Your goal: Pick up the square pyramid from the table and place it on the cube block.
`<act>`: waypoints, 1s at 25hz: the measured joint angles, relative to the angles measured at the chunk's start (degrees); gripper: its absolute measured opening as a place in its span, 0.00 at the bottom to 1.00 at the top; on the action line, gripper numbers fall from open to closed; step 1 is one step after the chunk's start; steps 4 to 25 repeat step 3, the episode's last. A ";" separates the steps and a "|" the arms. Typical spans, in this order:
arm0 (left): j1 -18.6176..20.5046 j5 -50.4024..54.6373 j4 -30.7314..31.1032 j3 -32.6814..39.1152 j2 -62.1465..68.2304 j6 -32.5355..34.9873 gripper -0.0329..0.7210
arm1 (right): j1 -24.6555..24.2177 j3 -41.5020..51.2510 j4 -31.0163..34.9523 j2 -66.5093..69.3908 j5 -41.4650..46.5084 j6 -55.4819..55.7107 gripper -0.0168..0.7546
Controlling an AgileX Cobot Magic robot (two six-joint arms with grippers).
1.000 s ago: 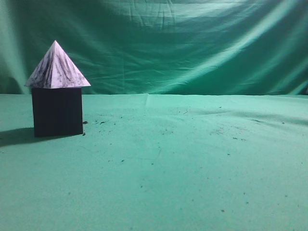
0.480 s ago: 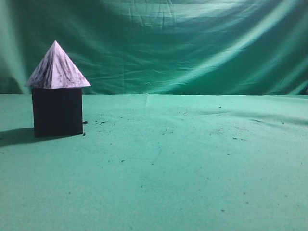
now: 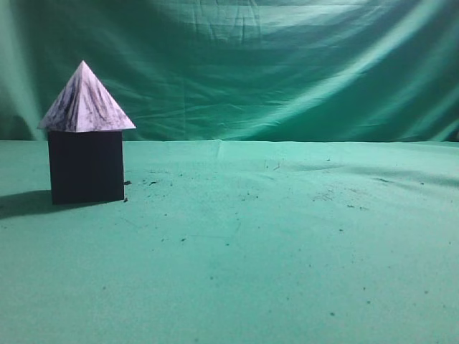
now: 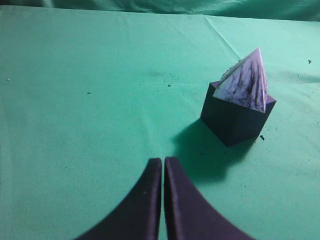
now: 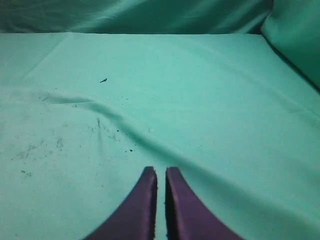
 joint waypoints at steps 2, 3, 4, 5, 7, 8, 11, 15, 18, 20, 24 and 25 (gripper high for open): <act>0.00 0.00 0.00 0.00 0.00 0.00 0.04 | 0.00 0.00 0.00 0.00 0.00 0.00 0.11; 0.00 0.00 0.00 0.00 0.00 0.00 0.04 | 0.00 0.00 0.00 0.00 0.00 0.00 0.11; 0.00 0.00 0.00 0.00 0.00 0.00 0.04 | 0.00 0.00 0.00 0.00 0.00 0.00 0.11; 0.00 0.00 0.00 0.00 0.00 0.00 0.04 | 0.00 0.00 0.00 0.00 0.00 0.00 0.11; 0.00 0.00 0.00 0.00 0.00 0.00 0.04 | 0.00 0.00 0.00 0.00 0.00 0.00 0.11; 0.00 0.00 0.00 0.00 0.00 0.00 0.04 | 0.00 0.00 0.00 0.00 0.00 0.00 0.11; 0.00 0.00 0.00 0.00 0.00 0.00 0.04 | 0.00 0.00 0.00 0.00 0.00 0.00 0.11; 0.00 0.00 0.00 0.00 0.00 0.00 0.04 | 0.00 0.00 0.00 0.00 0.00 0.00 0.11; 0.00 0.00 0.00 0.00 0.00 0.00 0.04 | 0.00 0.00 0.00 0.00 0.00 0.00 0.11; 0.00 0.00 0.00 0.00 0.00 0.00 0.04 | 0.00 0.00 0.00 0.00 0.00 0.00 0.11; 0.00 0.00 0.00 0.00 0.00 0.00 0.04 | 0.00 0.00 0.00 0.00 0.00 0.00 0.11; 0.00 0.00 0.00 0.00 0.00 0.00 0.04 | 0.00 0.00 0.00 0.00 0.00 0.00 0.11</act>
